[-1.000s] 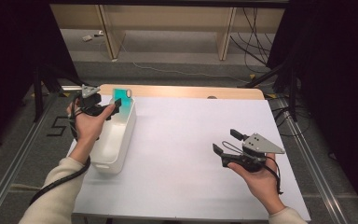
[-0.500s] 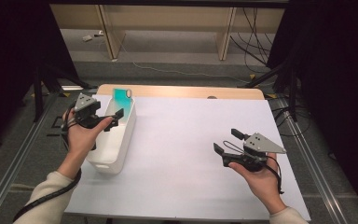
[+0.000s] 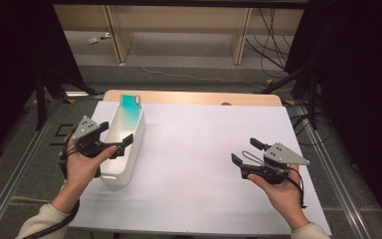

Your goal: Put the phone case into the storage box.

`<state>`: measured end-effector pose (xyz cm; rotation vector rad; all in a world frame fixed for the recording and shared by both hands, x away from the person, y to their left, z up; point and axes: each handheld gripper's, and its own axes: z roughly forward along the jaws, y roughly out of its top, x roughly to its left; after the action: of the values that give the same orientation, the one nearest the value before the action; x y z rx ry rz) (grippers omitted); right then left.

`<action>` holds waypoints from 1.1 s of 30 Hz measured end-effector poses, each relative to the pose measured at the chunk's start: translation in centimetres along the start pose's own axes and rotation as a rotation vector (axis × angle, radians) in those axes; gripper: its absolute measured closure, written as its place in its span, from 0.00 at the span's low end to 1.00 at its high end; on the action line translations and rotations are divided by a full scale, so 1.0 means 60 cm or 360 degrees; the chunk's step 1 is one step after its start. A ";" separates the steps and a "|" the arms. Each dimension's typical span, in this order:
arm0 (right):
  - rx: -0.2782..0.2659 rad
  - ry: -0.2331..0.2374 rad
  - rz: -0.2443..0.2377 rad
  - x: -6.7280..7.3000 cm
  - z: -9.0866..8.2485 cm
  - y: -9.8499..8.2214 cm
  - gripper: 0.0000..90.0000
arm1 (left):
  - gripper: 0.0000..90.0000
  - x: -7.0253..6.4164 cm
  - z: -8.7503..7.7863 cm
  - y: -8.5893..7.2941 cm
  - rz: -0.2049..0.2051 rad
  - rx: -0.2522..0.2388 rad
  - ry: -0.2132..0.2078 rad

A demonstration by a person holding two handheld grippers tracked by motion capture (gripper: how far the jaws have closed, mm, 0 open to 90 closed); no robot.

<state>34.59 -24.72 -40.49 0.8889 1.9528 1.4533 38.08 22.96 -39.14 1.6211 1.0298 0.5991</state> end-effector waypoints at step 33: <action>0.0039 0.0042 0.0018 -0.004 -0.033 -0.033 0.21 | 0.00 -0.040 -0.070 -0.094 0.0069 -0.0065 -0.0187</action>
<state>32.90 -26.47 -41.84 0.8975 1.9921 1.4575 31.73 23.36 -42.93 1.6266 0.8932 0.5438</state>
